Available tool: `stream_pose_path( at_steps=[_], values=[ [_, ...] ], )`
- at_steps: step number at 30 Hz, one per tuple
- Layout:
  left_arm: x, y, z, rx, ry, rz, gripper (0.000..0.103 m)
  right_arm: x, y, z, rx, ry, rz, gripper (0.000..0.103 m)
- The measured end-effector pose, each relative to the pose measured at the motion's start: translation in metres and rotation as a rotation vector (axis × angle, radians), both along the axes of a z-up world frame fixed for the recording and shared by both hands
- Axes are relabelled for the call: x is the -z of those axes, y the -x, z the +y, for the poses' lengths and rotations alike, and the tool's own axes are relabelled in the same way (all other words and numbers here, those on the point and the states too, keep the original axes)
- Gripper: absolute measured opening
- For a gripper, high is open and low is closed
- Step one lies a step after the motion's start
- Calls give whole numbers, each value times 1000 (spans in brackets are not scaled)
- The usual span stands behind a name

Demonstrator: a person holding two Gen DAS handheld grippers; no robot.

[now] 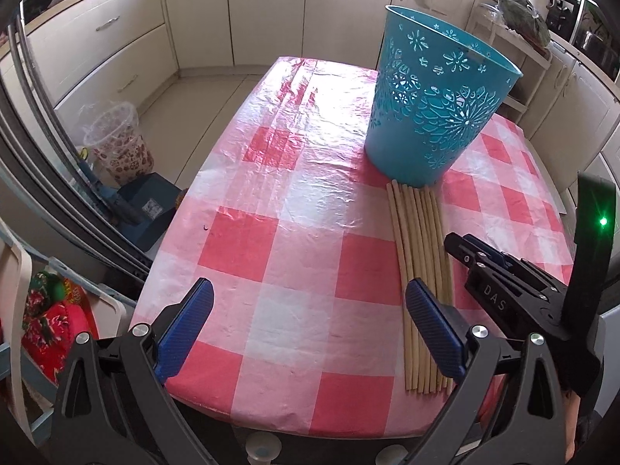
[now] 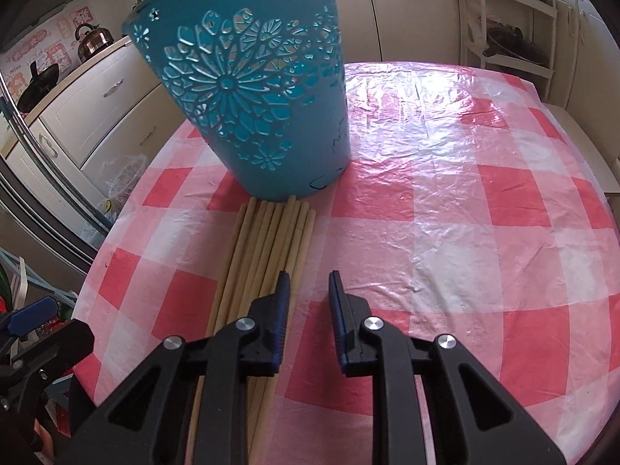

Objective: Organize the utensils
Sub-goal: 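Move both grippers down to the wooden chopsticks beside the teal cup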

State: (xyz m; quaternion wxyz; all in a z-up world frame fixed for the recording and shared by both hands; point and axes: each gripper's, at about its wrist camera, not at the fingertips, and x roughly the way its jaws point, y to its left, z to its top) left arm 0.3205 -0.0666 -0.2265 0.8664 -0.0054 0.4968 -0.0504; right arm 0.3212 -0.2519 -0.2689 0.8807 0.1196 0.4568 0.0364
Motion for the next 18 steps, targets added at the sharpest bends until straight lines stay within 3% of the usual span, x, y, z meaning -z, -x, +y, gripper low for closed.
stream_pose_path(
  at_steps=[9, 16, 18],
  values=[
    [16, -17, -12, -4, -23, 35, 95, -2, -12, 2, -32, 88, -8, 21],
    [20, -24, -14, -13, -27, 44, 95, -4, -14, -4, -46, 8, -11, 21],
    [21, -25, -14, -15, -28, 47, 95, -4, -14, 0, -49, 26, -10, 21]
  ],
)
